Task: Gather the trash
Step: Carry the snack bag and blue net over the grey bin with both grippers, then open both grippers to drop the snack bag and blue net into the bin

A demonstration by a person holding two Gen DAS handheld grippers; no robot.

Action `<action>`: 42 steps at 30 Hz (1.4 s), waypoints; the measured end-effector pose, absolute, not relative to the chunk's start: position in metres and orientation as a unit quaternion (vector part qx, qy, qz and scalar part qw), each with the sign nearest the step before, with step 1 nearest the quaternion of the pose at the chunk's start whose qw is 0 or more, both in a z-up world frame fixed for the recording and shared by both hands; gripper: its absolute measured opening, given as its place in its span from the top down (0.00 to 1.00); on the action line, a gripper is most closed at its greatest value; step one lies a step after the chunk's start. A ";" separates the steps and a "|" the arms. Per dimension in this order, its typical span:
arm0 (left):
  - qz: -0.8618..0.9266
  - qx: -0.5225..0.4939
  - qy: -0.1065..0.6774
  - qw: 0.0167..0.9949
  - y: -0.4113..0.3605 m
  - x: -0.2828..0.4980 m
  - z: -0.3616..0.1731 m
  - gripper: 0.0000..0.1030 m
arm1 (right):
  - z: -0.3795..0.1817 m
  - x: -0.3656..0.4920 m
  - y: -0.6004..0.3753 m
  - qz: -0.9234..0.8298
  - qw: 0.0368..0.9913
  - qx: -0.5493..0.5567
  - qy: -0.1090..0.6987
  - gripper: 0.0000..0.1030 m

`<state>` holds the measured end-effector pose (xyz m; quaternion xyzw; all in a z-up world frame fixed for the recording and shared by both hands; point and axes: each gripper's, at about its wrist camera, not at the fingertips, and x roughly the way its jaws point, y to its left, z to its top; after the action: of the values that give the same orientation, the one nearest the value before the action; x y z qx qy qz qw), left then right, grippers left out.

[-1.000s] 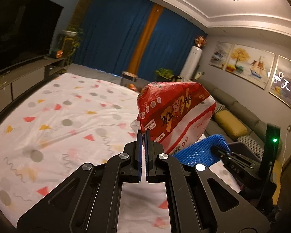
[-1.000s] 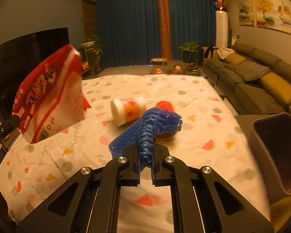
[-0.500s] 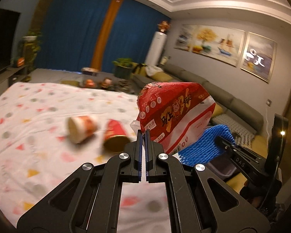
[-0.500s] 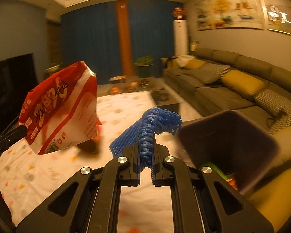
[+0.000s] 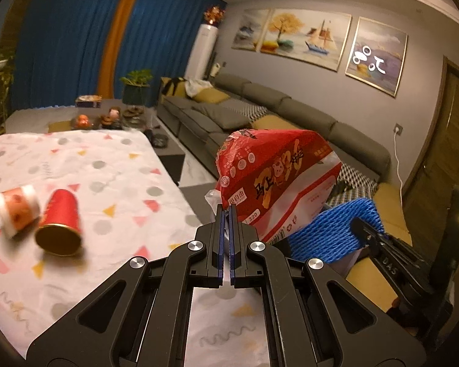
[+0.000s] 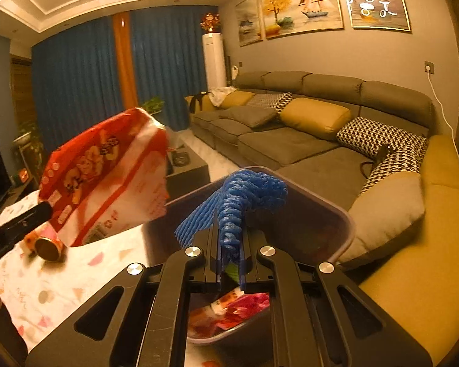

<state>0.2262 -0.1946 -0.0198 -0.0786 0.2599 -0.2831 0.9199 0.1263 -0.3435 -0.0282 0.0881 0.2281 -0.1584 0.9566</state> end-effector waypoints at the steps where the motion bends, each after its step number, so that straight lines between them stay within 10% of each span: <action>1: -0.284 -0.076 0.262 0.919 -0.199 0.229 -0.022 0.99 | -0.029 0.123 -0.346 -0.161 0.956 0.088 0.228 0.91; 27: -0.342 -0.020 0.311 0.887 -0.271 0.252 -0.061 0.95 | -0.048 0.139 -0.368 -0.167 0.948 0.113 0.245 0.87; 35: -0.339 -0.035 0.301 0.891 -0.257 0.250 -0.061 0.26 | -0.047 0.137 -0.368 -0.168 0.948 0.119 0.244 0.75; 42: -0.306 -0.043 0.289 0.906 -0.222 0.240 -0.056 0.11 | -0.044 0.131 -0.364 -0.174 0.949 0.115 0.235 0.51</action>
<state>0.2400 -0.2217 -0.0563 -0.0426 0.2889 -0.3059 0.9062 0.1307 -0.3639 -0.0438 0.1150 0.2351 -0.1740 0.9493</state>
